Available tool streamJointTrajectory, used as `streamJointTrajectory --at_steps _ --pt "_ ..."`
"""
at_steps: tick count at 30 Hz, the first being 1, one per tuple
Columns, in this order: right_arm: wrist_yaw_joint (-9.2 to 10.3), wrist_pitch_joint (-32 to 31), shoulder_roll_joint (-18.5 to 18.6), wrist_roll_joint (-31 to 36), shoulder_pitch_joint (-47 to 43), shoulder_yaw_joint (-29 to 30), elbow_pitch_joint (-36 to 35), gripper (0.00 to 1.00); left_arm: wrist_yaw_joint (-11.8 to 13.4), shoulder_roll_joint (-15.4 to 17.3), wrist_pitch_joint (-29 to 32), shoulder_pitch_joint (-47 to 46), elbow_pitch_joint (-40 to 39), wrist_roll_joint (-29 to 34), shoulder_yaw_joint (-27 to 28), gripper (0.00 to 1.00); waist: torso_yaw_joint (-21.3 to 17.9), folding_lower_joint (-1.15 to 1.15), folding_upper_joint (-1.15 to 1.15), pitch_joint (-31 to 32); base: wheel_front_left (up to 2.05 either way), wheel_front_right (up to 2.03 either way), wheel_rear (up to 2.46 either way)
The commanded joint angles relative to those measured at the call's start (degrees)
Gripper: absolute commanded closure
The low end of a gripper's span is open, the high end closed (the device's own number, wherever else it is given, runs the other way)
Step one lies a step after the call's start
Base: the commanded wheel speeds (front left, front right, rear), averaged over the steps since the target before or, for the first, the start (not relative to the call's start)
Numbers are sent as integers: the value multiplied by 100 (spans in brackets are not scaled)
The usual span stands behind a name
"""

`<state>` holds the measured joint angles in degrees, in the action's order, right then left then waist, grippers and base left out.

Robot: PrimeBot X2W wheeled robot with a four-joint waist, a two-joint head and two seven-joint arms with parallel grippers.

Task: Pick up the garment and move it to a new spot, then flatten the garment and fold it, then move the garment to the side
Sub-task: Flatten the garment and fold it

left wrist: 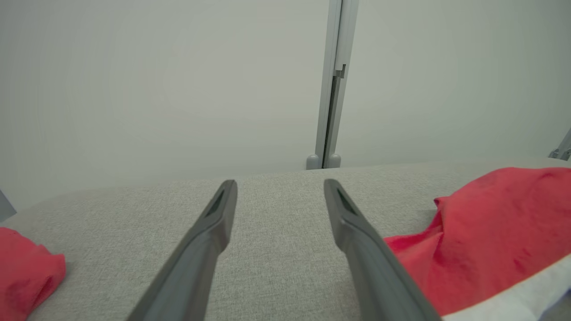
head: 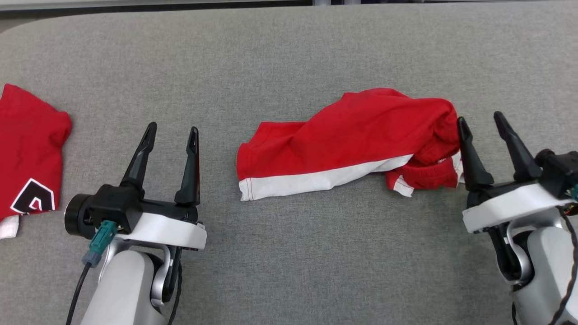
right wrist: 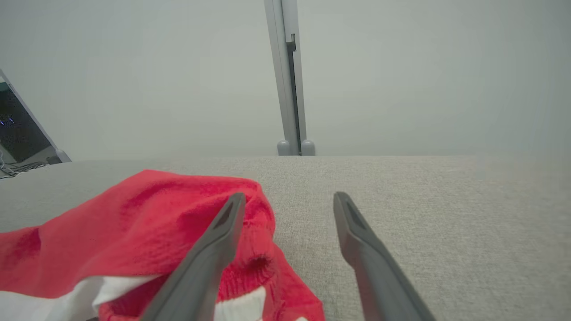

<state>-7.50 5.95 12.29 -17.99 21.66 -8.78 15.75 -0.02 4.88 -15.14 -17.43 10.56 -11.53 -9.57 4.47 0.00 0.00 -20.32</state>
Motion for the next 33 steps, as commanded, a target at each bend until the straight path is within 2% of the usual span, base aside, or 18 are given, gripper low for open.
streamJointTrajectory --at_steps 1,7,16,33 --pt "2 158 68 25 -98 64 -147 0 -19 41 0 67 16 53 59 0 -86 0 0 123 0 0 0" --pt "1 420 32 286 -535 236 -757 0 8 114 0 304 49 76 205 0 -239 0 0 480 0 0 0" --pt "1 95 -234 469 -1532 328 -1261 0 27 186 0 731 182 94 204 0 -363 0 0 1056 0 0 0" --pt "1 -204 -360 633 -1877 365 -1579 0 81 253 47 826 177 33 92 0 -385 0 0 1087 0 0 0"
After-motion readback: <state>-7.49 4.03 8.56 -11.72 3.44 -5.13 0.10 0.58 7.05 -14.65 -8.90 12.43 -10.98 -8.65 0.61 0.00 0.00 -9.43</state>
